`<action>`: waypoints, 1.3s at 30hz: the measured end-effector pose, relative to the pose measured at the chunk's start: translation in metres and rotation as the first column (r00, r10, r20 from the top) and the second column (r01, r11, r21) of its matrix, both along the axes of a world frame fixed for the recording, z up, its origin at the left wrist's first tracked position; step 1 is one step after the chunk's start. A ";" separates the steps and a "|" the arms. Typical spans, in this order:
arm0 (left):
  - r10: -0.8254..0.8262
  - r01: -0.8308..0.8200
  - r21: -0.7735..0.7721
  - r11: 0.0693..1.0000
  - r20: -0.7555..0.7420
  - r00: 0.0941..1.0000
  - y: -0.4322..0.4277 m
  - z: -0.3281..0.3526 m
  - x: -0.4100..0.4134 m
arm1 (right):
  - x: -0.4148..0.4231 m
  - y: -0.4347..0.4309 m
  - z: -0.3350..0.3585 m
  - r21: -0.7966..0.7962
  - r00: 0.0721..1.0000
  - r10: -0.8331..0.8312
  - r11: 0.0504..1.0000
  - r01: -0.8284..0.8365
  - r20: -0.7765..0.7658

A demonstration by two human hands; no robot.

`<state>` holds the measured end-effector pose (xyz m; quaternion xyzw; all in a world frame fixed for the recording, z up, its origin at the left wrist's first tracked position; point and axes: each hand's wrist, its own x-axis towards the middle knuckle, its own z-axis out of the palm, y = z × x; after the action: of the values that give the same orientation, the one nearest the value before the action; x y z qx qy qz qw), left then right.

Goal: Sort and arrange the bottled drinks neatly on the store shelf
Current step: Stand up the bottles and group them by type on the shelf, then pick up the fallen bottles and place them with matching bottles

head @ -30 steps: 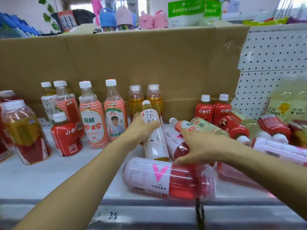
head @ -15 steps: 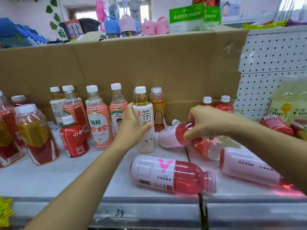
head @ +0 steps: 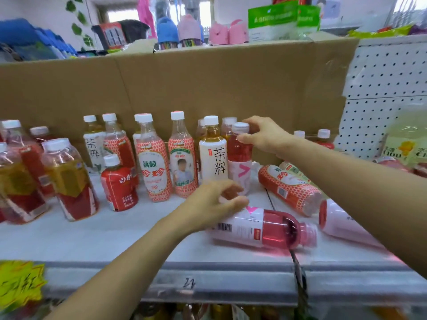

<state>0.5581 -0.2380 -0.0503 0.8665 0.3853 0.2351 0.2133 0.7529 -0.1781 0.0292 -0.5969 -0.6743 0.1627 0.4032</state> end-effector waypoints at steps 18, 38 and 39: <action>-0.065 0.067 -0.013 0.998 0.111 0.992 0.006 -0.025 -0.020 | 0.045 -0.080 -0.052 -0.157 0.829 -0.174 0.942 0.298 0.532; 0.304 -0.152 -0.283 0.947 0.637 0.708 0.013 -0.045 -0.048 | 0.008 -0.079 -0.095 -0.273 0.794 -0.430 0.900 0.340 -0.430; 0.310 -0.153 -0.290 0.945 0.638 0.705 0.012 -0.045 -0.048 | 0.002 -0.083 -0.096 -0.224 0.771 -0.390 0.921 0.319 -0.503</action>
<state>0.5102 -0.2259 -0.0954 0.6375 0.4108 0.5152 0.3992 0.7547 -0.2611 -0.0673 -0.6674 -0.3972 0.2867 0.5609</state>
